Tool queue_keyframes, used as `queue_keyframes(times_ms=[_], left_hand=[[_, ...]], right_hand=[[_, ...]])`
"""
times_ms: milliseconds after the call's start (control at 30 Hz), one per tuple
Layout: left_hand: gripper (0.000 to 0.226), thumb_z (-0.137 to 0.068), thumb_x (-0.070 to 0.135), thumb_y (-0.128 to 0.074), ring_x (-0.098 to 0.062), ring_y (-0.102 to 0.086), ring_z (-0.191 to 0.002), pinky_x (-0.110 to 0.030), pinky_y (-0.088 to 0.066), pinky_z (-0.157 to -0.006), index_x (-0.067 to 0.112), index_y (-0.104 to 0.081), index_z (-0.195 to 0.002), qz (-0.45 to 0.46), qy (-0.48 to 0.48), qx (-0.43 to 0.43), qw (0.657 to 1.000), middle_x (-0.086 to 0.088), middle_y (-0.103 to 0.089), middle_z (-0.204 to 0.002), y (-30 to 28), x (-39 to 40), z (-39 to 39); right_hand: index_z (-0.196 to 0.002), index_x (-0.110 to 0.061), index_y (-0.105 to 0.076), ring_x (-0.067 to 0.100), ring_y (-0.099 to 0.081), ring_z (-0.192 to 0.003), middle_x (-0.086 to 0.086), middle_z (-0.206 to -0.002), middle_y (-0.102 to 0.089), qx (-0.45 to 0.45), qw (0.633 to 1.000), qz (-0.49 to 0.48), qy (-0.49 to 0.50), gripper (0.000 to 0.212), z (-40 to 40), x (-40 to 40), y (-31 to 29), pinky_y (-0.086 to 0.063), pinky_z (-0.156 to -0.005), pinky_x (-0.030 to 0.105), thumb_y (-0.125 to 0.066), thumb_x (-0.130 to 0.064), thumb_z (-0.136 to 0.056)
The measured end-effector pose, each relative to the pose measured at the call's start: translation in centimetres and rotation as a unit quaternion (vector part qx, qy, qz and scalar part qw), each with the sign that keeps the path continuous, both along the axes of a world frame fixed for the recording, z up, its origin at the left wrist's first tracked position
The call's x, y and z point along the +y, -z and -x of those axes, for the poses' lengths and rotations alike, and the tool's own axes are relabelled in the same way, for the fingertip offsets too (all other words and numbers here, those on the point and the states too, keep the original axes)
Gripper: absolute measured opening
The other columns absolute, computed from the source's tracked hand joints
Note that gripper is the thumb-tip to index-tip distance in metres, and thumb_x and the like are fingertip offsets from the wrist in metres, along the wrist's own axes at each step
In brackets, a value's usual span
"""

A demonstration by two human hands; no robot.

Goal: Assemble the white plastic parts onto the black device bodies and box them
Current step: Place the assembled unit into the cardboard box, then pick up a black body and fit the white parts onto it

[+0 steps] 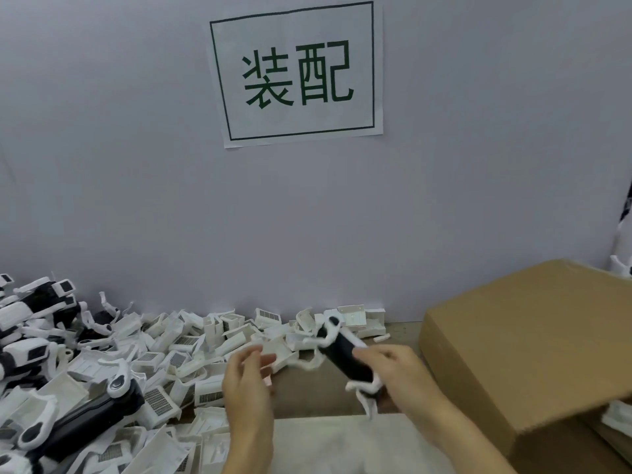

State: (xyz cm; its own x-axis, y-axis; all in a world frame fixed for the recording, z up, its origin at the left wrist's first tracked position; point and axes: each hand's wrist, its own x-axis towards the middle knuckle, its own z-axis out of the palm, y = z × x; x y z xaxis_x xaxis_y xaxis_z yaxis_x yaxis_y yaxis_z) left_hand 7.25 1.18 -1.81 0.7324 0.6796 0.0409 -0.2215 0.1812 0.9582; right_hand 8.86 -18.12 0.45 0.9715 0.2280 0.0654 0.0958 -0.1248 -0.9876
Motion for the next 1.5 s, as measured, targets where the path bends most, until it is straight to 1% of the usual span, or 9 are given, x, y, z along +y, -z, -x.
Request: queue_keyframes(times_ms=[133,233,333,467,600,833,1100,1267,1500], left_hand=[[0.023,-0.101,0.007,-0.045,-0.027,-0.062,-0.086,-0.038,-0.042,-0.070,0.015,-0.064,-0.091,0.006,0.007,0.006,1.000,-0.015,-0.070,-0.090,0.4,-0.2,-0.4],[0.025,-0.100,0.005,-0.044,-0.027,-0.060,-0.079,-0.036,-0.040,-0.067,0.015,-0.064,-0.090,-0.022,0.024,0.004,0.999,-0.014,-0.070,-0.085,0.4,-0.6,-0.6],[0.026,-0.100,0.002,-0.043,-0.023,-0.057,-0.068,-0.031,-0.039,-0.057,0.013,-0.064,-0.090,-0.030,0.057,0.007,0.998,-0.013,-0.069,-0.077,0.4,-1.1,-0.6],[0.023,-0.095,-0.004,-0.047,-0.018,-0.058,-0.060,-0.026,-0.042,-0.054,0.008,-0.065,-0.089,-0.121,0.113,0.036,0.986,-0.007,-0.068,-0.066,0.7,-2.0,-0.5],[0.025,-0.095,0.002,-0.049,-0.009,-0.058,-0.064,-0.019,-0.042,-0.057,0.022,-0.062,-0.087,-0.290,0.150,0.084,0.941,-0.004,-0.068,-0.079,0.4,-2.7,0.1],[0.026,-0.097,0.028,-0.045,-0.021,-0.059,-0.107,-0.032,-0.046,-0.083,0.026,-0.058,-0.119,-0.680,0.193,0.253,0.661,0.003,-0.061,-0.120,-5.5,2.0,0.3],[0.037,-0.096,0.015,-0.041,-0.024,-0.062,-0.096,-0.035,-0.054,-0.086,0.010,-0.058,-0.129,-0.736,0.091,0.569,0.355,-0.005,-0.065,-0.116,-13.2,14.0,2.2],[0.024,-0.092,0.036,-0.053,-0.019,-0.057,-0.084,-0.028,-0.048,-0.077,0.017,-0.064,-0.099,-0.613,0.234,0.658,0.369,-0.002,-0.070,-0.107,-13.9,17.6,3.3],[0.071,-0.079,0.053,-0.074,-0.017,-0.054,-0.098,-0.026,-0.047,-0.083,0.012,-0.039,-0.125,-0.709,0.174,0.519,0.445,0.003,-0.051,-0.110,-9.6,18.6,4.5]], right_hand=[[-0.098,-0.004,-0.060,0.032,-0.063,-0.065,0.022,-0.089,-0.059,0.060,0.901,-0.425,0.067,0.019,-0.9,-4.6,-5.3,-0.062,-0.064,0.041,-0.047,-0.017,-0.102],[-0.136,-0.015,-0.053,0.036,-0.061,-0.120,0.014,-0.136,-0.057,-0.046,0.784,-0.606,0.127,0.036,-2.1,-9.9,-9.5,-0.055,-0.094,0.046,-0.032,-0.026,-0.108],[-0.157,-0.008,-0.020,0.039,-0.043,-0.138,0.014,-0.157,-0.037,-0.031,0.832,-0.520,0.189,0.062,-2.9,-11.9,-10.1,-0.036,-0.112,0.048,-0.023,-0.046,-0.108],[-0.112,-0.003,-0.066,0.019,-0.071,-0.074,0.009,-0.094,-0.076,0.003,0.945,-0.281,0.167,0.028,-1.7,-6.5,-6.0,-0.045,-0.071,0.032,-0.043,-0.017,-0.103],[-0.093,-0.005,-0.073,0.021,-0.062,-0.053,0.009,-0.067,-0.073,0.051,0.989,-0.103,0.098,0.027,0.1,0.4,0.6,-0.042,-0.049,0.025,-0.047,-0.002,-0.101],[-0.090,-0.002,-0.072,0.021,-0.058,-0.048,0.015,-0.063,-0.069,0.015,0.997,0.074,0.004,0.023,-0.2,1.8,4.5,-0.046,-0.045,0.022,-0.052,0.006,-0.097],[-0.092,0.006,-0.068,0.024,-0.051,-0.048,0.022,-0.062,-0.062,0.069,0.997,0.016,0.020,0.019,-0.9,1.9,4.9,-0.041,-0.039,0.023,-0.049,0.009,-0.097],[-0.092,0.002,-0.070,0.021,-0.054,-0.047,0.019,-0.062,-0.066,0.068,0.997,0.030,0.006,0.021,-1.0,2.1,4.9,-0.042,-0.040,0.022,-0.051,0.006,-0.098],[-0.094,-0.006,-0.071,0.013,-0.058,-0.047,0.013,-0.065,-0.070,0.051,0.997,0.056,-0.015,0.018,-0.7,1.7,4.9,-0.045,-0.046,0.022,-0.054,-0.001,-0.098]])
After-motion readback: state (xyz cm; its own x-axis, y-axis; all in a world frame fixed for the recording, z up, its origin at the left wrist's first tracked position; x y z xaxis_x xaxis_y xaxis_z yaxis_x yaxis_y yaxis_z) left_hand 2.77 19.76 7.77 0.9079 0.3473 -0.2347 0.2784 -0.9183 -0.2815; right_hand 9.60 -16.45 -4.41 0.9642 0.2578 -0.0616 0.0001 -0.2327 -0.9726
